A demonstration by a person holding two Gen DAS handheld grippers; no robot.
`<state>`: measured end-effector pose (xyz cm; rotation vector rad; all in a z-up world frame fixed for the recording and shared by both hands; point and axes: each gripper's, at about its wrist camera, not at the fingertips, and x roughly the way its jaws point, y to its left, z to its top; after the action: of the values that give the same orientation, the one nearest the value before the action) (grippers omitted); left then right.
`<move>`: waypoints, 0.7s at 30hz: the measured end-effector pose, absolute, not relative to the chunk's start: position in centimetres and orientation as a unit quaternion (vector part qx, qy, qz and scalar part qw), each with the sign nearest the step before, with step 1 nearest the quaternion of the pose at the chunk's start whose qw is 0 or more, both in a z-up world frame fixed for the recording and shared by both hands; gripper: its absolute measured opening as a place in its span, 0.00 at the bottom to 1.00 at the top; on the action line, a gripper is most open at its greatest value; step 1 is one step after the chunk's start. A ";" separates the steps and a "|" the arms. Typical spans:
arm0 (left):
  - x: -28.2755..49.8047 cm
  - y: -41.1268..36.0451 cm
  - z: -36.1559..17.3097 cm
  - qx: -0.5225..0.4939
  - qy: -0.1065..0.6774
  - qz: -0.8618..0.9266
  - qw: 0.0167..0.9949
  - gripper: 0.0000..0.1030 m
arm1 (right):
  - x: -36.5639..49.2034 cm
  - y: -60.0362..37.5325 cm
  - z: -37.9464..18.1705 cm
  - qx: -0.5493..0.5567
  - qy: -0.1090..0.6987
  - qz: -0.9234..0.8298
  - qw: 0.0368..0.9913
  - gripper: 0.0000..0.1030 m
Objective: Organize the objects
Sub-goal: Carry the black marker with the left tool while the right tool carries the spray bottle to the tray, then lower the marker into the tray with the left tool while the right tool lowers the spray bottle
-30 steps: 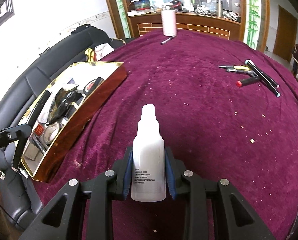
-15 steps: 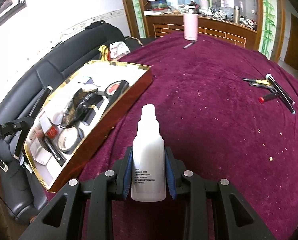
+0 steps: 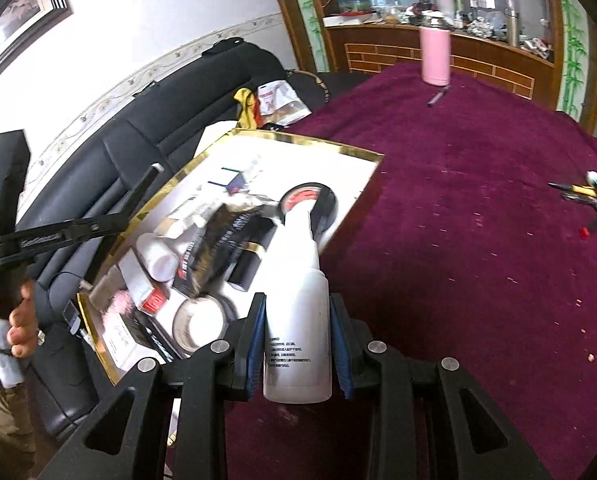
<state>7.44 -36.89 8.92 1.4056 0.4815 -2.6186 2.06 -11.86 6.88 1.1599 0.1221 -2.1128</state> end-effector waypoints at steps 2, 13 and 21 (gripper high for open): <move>6.7 -37.5 8.5 0.475 0.155 -0.864 0.067 0.14 | 1.9 -12.9 6.7 0.454 0.046 -0.813 0.361 0.32; 2.5 -38.7 6.7 0.503 0.129 -0.852 0.065 0.14 | 0.3 -17.4 5.1 0.479 0.043 -0.797 0.365 0.32; 0.2 -39.7 5.1 0.518 0.116 -0.845 0.064 0.14 | -1.3 -18.3 3.5 0.494 0.039 -0.798 0.343 0.32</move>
<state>0.24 -39.66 5.05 1.5650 0.3492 -2.5521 -1.29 -18.32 3.46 1.2852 0.1021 -2.0740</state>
